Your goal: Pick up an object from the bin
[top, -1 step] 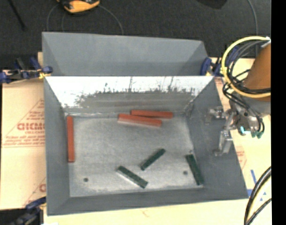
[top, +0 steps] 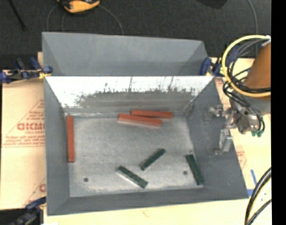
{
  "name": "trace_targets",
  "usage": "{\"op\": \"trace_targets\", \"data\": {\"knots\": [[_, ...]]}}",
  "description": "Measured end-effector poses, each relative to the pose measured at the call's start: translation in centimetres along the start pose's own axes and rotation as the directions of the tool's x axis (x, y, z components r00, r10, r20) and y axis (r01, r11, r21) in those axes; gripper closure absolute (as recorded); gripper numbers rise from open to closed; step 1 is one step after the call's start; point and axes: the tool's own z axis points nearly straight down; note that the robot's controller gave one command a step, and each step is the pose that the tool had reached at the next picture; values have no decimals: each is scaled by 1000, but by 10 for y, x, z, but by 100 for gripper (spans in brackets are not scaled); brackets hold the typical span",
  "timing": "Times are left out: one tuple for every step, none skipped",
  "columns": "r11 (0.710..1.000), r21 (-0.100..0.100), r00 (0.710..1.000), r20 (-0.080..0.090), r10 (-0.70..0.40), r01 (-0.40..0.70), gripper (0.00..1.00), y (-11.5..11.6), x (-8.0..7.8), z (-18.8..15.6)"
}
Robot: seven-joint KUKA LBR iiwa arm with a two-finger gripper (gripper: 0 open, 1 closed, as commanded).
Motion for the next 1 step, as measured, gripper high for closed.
{"op": "trace_targets", "data": {"knots": [[998, 0, 998, 3, -70, 70, 0, 41, 20, 65]]}}
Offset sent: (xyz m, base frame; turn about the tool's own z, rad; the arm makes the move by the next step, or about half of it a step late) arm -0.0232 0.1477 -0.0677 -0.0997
